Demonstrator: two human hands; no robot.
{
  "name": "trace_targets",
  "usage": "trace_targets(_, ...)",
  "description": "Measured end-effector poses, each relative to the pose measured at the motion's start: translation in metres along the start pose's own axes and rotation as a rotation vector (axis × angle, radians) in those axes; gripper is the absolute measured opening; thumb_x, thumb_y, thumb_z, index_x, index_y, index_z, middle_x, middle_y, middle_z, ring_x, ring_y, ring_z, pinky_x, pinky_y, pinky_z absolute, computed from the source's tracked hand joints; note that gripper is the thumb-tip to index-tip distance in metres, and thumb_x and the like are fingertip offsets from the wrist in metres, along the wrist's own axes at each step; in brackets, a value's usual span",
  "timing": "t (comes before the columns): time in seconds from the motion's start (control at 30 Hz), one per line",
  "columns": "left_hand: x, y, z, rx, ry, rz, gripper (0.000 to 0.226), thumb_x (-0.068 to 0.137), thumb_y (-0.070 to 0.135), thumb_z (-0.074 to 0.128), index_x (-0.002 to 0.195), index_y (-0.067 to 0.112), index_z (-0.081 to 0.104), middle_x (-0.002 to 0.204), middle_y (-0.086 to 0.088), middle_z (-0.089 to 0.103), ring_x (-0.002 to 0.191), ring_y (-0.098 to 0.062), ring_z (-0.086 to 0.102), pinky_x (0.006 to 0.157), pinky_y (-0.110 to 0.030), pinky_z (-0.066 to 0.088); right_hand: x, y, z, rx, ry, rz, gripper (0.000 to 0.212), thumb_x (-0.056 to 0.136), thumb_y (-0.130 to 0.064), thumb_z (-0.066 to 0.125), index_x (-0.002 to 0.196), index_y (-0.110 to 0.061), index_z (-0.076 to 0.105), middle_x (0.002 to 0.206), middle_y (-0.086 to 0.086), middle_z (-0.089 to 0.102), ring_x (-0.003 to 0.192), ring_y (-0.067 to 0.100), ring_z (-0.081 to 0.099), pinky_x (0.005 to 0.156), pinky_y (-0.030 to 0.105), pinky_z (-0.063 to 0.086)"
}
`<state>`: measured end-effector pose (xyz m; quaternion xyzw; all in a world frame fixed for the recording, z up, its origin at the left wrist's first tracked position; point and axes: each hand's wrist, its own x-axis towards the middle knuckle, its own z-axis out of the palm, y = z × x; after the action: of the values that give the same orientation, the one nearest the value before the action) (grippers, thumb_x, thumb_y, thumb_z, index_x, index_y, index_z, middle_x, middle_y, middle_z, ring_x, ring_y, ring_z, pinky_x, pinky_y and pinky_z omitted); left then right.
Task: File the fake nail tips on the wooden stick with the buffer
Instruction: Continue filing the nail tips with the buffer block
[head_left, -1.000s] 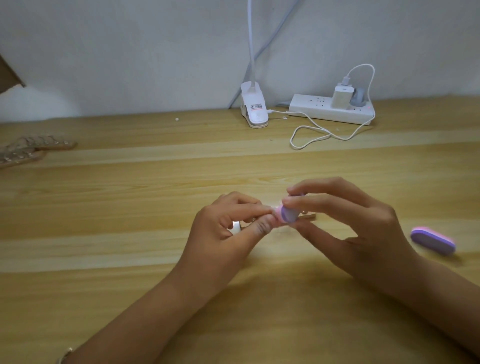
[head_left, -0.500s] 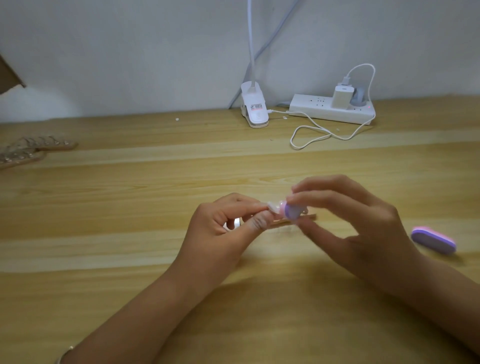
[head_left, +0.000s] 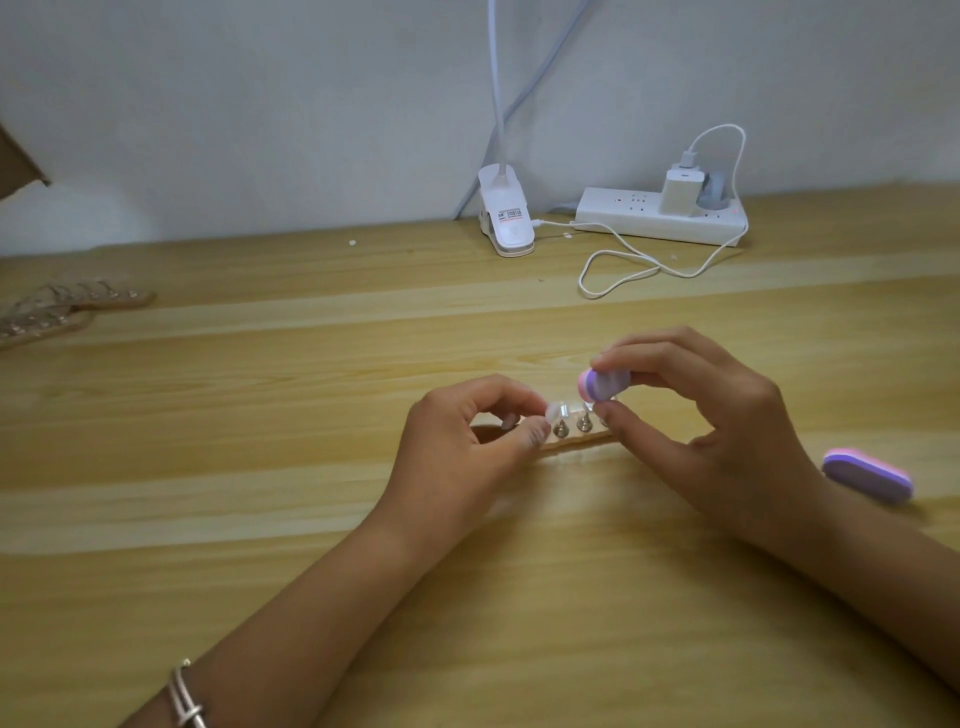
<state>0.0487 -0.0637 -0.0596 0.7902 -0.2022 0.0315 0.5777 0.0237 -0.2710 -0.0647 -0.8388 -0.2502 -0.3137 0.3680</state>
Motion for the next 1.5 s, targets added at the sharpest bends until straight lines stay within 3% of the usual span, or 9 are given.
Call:
trace_targets(0.07,0.000,-0.002,0.001,0.042,-0.029,-0.010,0.009,0.081,0.012,0.077,0.079,0.020,0.075,0.075,0.004,0.066,0.075,-0.009,0.059,0.068,-0.031,0.051,0.000,0.001,0.001,-0.014,-0.005,-0.004,0.022,0.085,-0.002,0.077,0.107,-0.004,0.071,0.106,0.003,0.066,0.099,0.016,0.067,0.083,0.042,0.056)
trace_targets(0.23,0.000,0.001,-0.001,0.298,0.019,0.029,0.024,0.078,0.016,0.078,0.077,0.036,0.066,0.083,0.013,0.065,0.088,-0.010,0.053,0.079,-0.030,0.041,-0.001,0.001,0.002,-0.009,-0.016,-0.001,0.023,0.084,0.000,0.078,0.107,-0.004,0.072,0.105,0.003,0.066,0.099,0.017,0.067,0.083,0.043,0.056)
trace_targets(0.4,-0.001,0.003,0.001,0.354,0.020,0.030,0.015,0.083,0.021,0.074,0.081,0.032,0.065,0.083,0.013,0.063,0.086,-0.011,0.051,0.084,-0.042,0.044,-0.003,0.002,0.001,-0.004,-0.029,0.000,0.024,0.085,-0.001,0.077,0.107,-0.005,0.071,0.105,0.004,0.066,0.098,0.018,0.066,0.083,0.043,0.055)
trace_targets(0.7,-0.005,0.005,-0.002,0.514,-0.024,0.023,0.015,0.081,0.030,0.072,0.095,0.034,0.069,0.093,0.014,0.063,0.091,-0.007,0.045,0.086,-0.030,0.034,-0.001,0.001,0.002,0.015,0.007,0.071,0.020,0.085,0.001,0.076,0.104,-0.005,0.069,0.097,0.000,0.066,0.093,0.018,0.066,0.083,0.042,0.056)
trace_targets(0.87,-0.009,0.004,-0.010,0.552,-0.031,-0.009,0.009,0.078,0.035,0.067,0.087,0.036,0.067,0.088,0.016,0.060,0.088,-0.002,0.042,0.083,-0.026,0.029,-0.002,-0.001,0.001,0.067,0.040,0.112,0.019,0.086,-0.001,0.074,0.104,-0.003,0.068,0.099,-0.002,0.067,0.095,0.015,0.068,0.086,0.041,0.057)
trace_targets(0.97,-0.010,0.005,-0.007,0.551,-0.027,-0.023,0.020,0.070,0.046,0.055,0.086,0.039,0.064,0.088,0.020,0.056,0.092,0.000,0.043,0.085,-0.024,0.029,-0.003,-0.003,0.003,0.045,0.016,0.087,0.020,0.086,0.000,0.075,0.104,-0.005,0.068,0.097,-0.002,0.066,0.093,0.017,0.067,0.083,0.042,0.057)
trace_targets(1.13,-0.007,0.005,0.000,0.553,0.008,0.096,0.013,0.073,0.040,0.064,0.085,0.038,0.069,0.093,0.019,0.056,0.095,-0.005,0.044,0.088,-0.018,0.024,-0.003,-0.004,0.004,0.008,-0.021,0.036,0.019,0.087,0.001,0.075,0.103,-0.005,0.067,0.094,-0.001,0.064,0.091,0.020,0.065,0.082,0.044,0.054)
trace_targets(1.33,-0.010,0.009,0.001,0.746,0.091,0.345,0.004,0.075,0.029,0.071,0.079,0.028,0.072,0.096,0.013,0.062,0.088,-0.015,0.051,0.078,-0.029,0.025,-0.003,-0.006,0.005,0.002,-0.030,0.040,0.018,0.086,0.001,0.075,0.102,-0.004,0.067,0.093,0.002,0.065,0.090,0.022,0.066,0.081,0.044,0.054)
trace_targets(1.5,-0.016,0.019,-0.004,0.400,0.105,0.450,0.006,0.077,0.014,0.077,0.082,0.016,0.074,0.089,0.009,0.071,0.082,-0.014,0.064,0.076,-0.036,0.047,-0.004,-0.004,0.002,0.065,0.021,0.089,0.018,0.087,0.000,0.075,0.103,-0.003,0.067,0.097,0.001,0.066,0.093,0.017,0.067,0.085,0.039,0.056)
